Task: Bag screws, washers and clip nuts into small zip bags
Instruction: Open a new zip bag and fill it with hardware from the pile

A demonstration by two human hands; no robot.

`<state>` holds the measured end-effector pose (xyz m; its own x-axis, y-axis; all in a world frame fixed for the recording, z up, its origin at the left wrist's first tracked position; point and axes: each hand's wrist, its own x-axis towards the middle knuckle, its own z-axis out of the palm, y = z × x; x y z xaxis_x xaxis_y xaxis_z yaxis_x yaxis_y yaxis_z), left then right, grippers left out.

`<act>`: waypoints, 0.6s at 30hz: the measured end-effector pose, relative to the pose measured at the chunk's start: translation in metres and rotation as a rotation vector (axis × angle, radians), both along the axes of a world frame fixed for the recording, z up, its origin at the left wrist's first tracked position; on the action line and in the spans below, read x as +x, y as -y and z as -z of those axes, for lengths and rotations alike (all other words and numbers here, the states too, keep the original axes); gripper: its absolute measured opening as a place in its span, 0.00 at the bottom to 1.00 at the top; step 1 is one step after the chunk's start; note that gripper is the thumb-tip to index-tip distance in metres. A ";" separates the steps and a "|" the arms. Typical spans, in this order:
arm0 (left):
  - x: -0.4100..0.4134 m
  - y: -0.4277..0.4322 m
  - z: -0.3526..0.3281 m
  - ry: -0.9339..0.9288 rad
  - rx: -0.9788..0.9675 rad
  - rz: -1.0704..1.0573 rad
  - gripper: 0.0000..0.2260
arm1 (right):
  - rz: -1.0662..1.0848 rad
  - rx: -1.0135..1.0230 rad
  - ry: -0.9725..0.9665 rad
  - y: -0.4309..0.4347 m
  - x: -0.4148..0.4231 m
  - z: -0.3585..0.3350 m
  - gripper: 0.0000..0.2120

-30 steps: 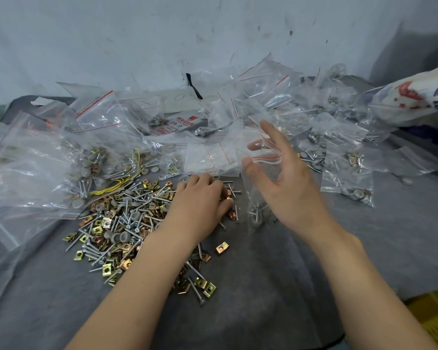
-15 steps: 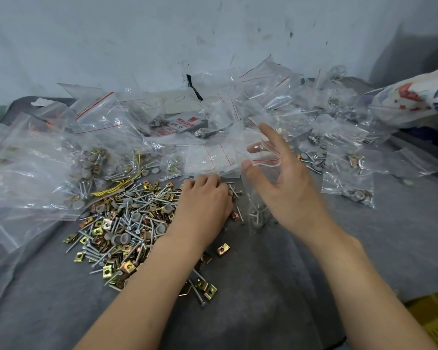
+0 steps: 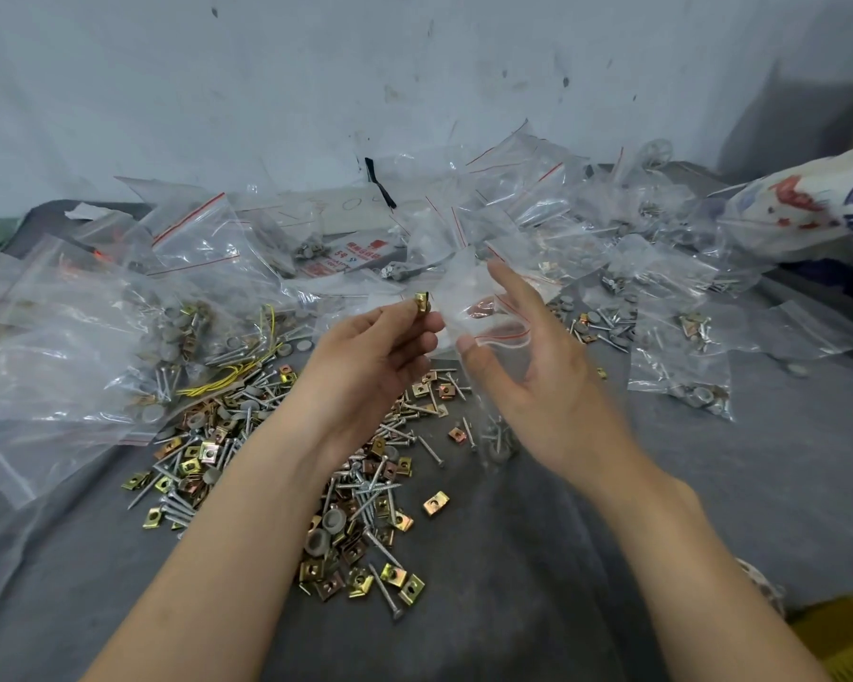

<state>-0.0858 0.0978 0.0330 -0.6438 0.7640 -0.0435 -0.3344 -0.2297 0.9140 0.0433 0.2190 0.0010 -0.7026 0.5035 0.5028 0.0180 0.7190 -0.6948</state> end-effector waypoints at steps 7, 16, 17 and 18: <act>0.002 0.009 -0.017 -0.235 -0.058 -0.093 0.05 | -0.014 0.045 0.032 0.003 -0.002 0.001 0.31; 0.018 0.013 -0.038 -0.995 -0.213 -0.199 0.05 | -0.053 0.024 0.004 0.007 -0.002 -0.001 0.32; 0.015 0.015 -0.039 -0.975 -0.210 -0.250 0.06 | -0.050 0.026 0.006 0.006 -0.002 0.000 0.32; 0.011 0.018 -0.041 -0.948 -0.213 -0.307 0.06 | -0.042 0.033 0.005 0.005 -0.001 0.001 0.32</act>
<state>-0.0750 0.0803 0.0744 -0.6503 0.5964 0.4705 0.5948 0.0145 0.8037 0.0421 0.2137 0.0001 -0.7253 0.4568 0.5151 -0.0091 0.7418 -0.6706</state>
